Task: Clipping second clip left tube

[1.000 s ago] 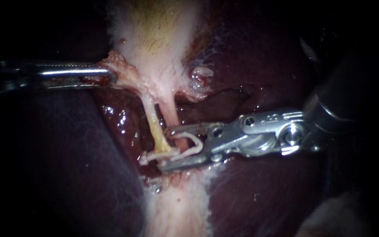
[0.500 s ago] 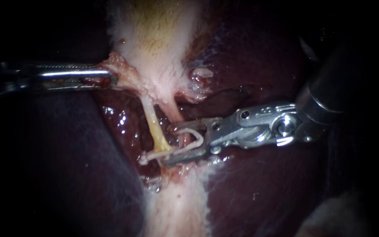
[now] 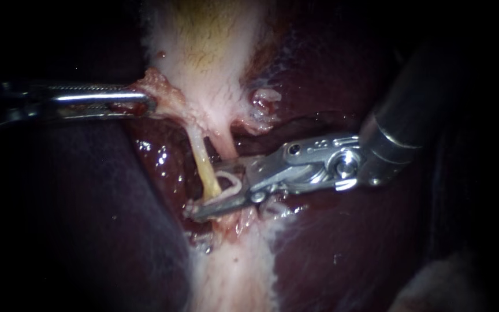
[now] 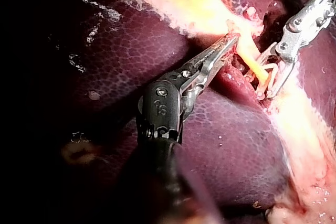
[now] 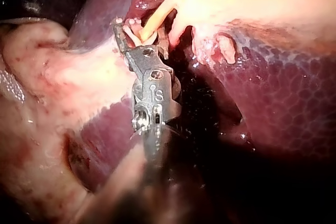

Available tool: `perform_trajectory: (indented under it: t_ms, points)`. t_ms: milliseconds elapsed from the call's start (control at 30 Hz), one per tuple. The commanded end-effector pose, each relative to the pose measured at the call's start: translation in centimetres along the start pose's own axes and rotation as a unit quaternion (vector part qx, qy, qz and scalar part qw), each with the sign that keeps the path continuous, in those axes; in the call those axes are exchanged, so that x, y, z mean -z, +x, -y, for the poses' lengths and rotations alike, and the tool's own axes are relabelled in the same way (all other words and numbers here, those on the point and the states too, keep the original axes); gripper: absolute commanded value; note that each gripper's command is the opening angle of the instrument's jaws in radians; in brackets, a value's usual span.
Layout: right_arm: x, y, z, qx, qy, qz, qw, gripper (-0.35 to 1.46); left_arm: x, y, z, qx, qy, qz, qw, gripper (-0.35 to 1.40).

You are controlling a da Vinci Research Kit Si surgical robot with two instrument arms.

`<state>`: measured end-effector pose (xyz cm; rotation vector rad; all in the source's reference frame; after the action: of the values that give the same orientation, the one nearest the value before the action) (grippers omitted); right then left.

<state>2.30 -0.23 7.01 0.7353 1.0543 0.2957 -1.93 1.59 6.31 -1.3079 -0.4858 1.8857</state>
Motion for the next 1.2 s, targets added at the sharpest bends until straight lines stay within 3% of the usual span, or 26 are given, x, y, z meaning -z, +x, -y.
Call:
perform_trajectory:
  t_ms: [33,233,400,633,833,967,1200]
  points:
    - [0.00,0.00,0.01,0.001,0.004,-0.002,1.0000,0.50,-0.01,-0.01,0.00,0.000,0.001,0.000,1.0000,-0.35]
    - [-0.01,0.03,0.09,-0.005,0.030,-0.016,0.9994,0.50,-0.01,-0.01,0.00,0.000,0.000,0.000,1.0000,-0.35]
    - [-0.01,0.09,0.23,-0.006,0.044,-0.029,0.9986,0.50,0.00,-0.01,0.01,0.000,0.000,0.000,1.0000,-0.35]
    - [-0.02,0.25,0.55,-0.002,0.069,-0.051,0.9963,0.50,0.01,-0.01,0.01,0.000,0.000,0.000,1.0000,-0.35]
    - [-0.09,0.35,0.80,0.004,0.112,-0.048,0.9925,0.48,0.01,-0.01,0.01,0.000,0.000,0.000,1.0000,-0.35]
    - [-0.11,0.37,0.85,0.010,0.129,-0.046,0.9906,0.45,0.01,-0.01,0.02,0.000,0.000,0.000,1.0000,-0.35]
    - [-0.05,0.37,0.76,0.006,0.119,-0.050,0.9917,0.35,0.01,-0.01,0.02,0.000,0.000,0.000,1.0000,-0.35]
